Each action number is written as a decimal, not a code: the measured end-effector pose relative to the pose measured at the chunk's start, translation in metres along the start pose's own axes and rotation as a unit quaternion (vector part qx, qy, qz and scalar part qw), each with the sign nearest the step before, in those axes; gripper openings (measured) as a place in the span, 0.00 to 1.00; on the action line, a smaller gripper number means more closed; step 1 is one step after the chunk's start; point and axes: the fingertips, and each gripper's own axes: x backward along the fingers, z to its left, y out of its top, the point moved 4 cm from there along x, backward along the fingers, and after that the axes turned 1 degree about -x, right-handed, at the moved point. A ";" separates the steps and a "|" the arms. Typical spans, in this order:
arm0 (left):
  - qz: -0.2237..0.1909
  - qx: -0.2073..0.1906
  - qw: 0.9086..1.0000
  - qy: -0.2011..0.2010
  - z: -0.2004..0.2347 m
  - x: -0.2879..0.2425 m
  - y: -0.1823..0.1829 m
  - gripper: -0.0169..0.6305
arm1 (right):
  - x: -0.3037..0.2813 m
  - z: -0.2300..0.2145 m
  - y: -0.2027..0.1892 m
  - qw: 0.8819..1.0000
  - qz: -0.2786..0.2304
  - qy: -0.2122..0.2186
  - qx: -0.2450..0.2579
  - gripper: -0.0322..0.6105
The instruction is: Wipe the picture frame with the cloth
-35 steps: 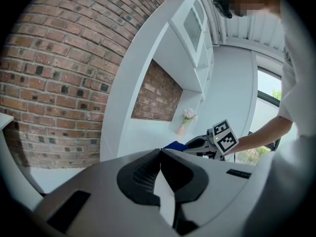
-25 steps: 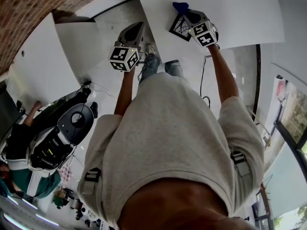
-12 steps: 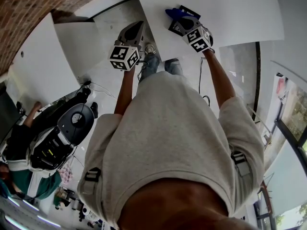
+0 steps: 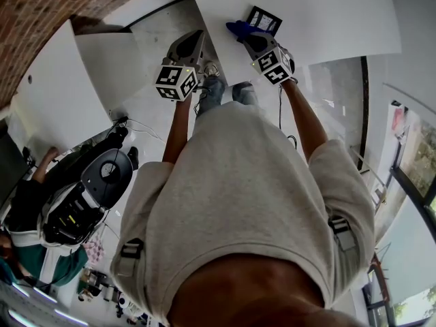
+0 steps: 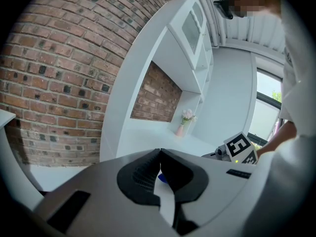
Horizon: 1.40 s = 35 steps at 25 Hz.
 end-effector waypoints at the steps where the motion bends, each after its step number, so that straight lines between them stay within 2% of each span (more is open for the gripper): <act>1: 0.000 0.001 1.000 0.000 0.000 0.000 0.000 0.05 | 0.000 0.004 0.000 1.000 0.000 0.002 0.001 0.15; 10: -0.001 0.004 1.000 -0.002 -0.005 -0.003 -0.001 0.05 | 0.007 0.024 0.002 1.000 0.000 0.020 0.020 0.15; 17: -0.003 0.004 1.000 -0.004 -0.006 -0.005 0.001 0.05 | 0.019 0.019 0.017 0.999 -0.020 0.013 0.026 0.15; 25: -0.008 0.002 1.000 -0.008 -0.010 -0.008 0.006 0.05 | 0.034 -0.033 0.031 0.998 -0.034 -0.037 0.031 0.15; 35: -0.005 0.000 1.000 -0.005 -0.012 -0.007 0.007 0.05 | 0.036 -0.106 0.024 0.995 -0.004 -0.088 0.048 0.15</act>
